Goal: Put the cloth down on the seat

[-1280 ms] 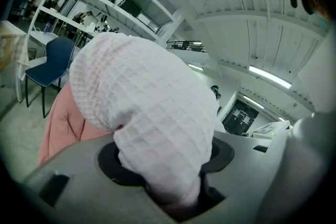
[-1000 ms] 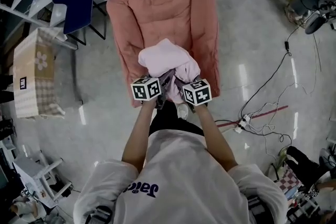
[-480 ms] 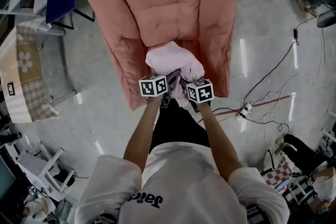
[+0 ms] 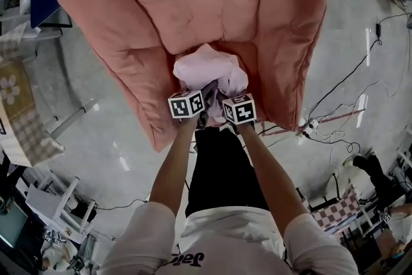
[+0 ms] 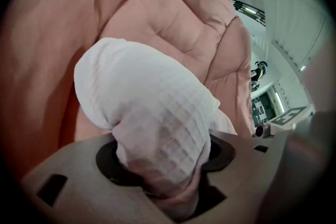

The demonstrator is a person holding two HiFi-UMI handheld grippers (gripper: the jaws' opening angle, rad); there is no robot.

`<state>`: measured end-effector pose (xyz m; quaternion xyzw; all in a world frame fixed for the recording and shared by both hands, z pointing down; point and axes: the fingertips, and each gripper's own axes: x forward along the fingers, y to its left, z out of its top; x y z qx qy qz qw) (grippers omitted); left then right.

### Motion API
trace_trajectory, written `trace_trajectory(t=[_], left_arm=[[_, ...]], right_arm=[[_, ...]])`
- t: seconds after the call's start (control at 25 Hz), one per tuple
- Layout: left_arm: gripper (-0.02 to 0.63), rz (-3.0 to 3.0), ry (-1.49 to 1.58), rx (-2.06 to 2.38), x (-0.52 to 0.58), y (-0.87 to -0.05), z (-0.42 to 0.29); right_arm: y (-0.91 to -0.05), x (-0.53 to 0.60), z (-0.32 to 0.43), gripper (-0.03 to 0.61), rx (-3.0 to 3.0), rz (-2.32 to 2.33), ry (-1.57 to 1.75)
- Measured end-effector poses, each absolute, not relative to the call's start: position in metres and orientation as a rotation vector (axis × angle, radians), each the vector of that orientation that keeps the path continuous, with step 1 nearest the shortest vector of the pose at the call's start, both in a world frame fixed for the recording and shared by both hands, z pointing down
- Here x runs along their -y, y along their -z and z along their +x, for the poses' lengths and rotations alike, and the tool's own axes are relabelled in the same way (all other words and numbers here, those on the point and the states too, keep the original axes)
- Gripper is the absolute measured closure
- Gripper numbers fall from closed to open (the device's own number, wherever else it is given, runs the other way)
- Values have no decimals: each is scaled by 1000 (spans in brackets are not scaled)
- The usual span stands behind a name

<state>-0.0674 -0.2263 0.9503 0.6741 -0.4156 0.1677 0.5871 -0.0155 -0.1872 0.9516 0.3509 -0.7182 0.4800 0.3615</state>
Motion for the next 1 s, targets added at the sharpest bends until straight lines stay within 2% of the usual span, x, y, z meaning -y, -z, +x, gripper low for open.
trace_trajectory(t=[0.2, 0.4, 0.56, 0.76, 1.0], left_arm=[[344, 1567, -446, 982, 229, -1001, -71], [320, 1567, -457, 970, 222, -1012, -74], [285, 1549, -478, 989, 218, -994, -82], [270, 1516, -485, 1055, 207, -966, -96], [268, 1541, -456, 1098, 176, -892, -97]], right_arm=[[-1009, 185, -20, 372, 1793, 890, -1310], [-1018, 182, -15, 332, 1818, 891, -1340], [-1001, 174, -9, 295, 1815, 871, -1302], [-961, 169, 16, 289, 1832, 910, -1271], [-887, 142, 46, 290, 1894, 977, -1222]])
